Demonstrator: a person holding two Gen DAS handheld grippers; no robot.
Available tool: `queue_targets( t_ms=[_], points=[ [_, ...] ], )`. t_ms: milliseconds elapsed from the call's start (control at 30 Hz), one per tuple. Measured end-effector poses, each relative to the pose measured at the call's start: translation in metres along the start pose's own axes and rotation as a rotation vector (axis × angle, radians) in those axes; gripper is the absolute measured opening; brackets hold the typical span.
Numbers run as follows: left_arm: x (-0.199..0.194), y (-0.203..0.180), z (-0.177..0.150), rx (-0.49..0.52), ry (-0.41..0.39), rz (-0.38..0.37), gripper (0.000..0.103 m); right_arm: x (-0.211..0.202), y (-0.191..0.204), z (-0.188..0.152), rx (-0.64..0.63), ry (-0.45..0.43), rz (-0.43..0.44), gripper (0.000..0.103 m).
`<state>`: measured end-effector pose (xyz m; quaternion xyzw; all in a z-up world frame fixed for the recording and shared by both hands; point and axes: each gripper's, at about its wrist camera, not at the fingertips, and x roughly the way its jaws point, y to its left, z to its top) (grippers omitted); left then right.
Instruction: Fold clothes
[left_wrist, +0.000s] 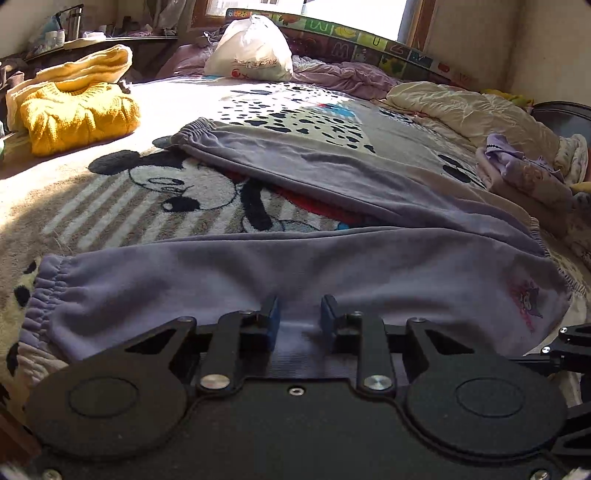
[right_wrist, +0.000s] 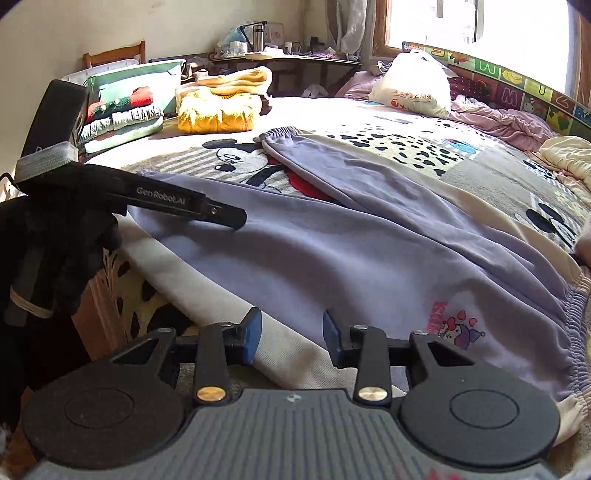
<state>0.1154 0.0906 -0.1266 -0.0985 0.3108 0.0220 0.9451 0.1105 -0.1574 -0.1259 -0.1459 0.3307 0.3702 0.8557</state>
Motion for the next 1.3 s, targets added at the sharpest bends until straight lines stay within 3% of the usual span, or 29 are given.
queue_targets(
  t_ms=[67,133,200,267,400,600,733,867,967,1033,1067,1167,1300],
  points=[
    [-0.012,0.014,0.004,-0.024,-0.033,0.046,0.037,0.008,0.003,0.001,-0.011,0.072,0.005,0.039],
    [-0.022,0.027,0.007,-0.044,-0.064,0.083,0.039,0.008,0.001,0.006,0.002,0.087,0.019,0.038],
    [-0.021,0.031,0.005,-0.042,-0.064,0.048,0.039,0.013,0.000,0.009,0.016,0.072,0.027,0.038],
    [-0.017,0.023,0.000,0.015,-0.048,-0.005,0.040,0.018,0.000,0.011,0.031,0.057,0.036,0.038],
    [-0.004,0.013,-0.011,0.201,-0.011,0.122,0.047,0.027,0.000,0.017,0.060,0.028,0.053,0.038],
    [-0.013,0.057,0.004,0.044,0.011,0.211,0.046,0.041,-0.001,0.026,0.103,-0.017,0.079,0.042],
    [-0.018,0.083,0.011,-0.091,0.023,0.163,0.035,0.007,-0.029,-0.003,0.157,-0.014,0.029,0.043],
    [-0.031,0.100,0.014,-0.240,-0.026,0.115,0.035,-0.036,-0.090,-0.047,0.430,-0.077,-0.033,0.045],
    [-0.043,0.097,0.016,-0.260,-0.103,0.129,0.037,-0.057,-0.122,-0.069,0.632,-0.184,-0.048,0.045],
    [-0.039,0.091,0.015,-0.224,-0.090,0.135,0.044,-0.066,-0.132,-0.076,0.711,-0.257,-0.067,0.046],
    [-0.032,0.087,0.012,-0.186,-0.059,0.176,0.047,-0.068,-0.133,-0.077,0.726,-0.287,-0.082,0.046],
    [-0.022,0.082,0.008,-0.136,-0.011,0.260,0.049,-0.045,-0.131,-0.078,0.693,-0.154,-0.143,0.050],
    [-0.052,0.089,0.016,-0.194,-0.115,0.195,0.049,-0.050,-0.124,-0.068,0.654,-0.158,-0.154,0.050]
  ],
)
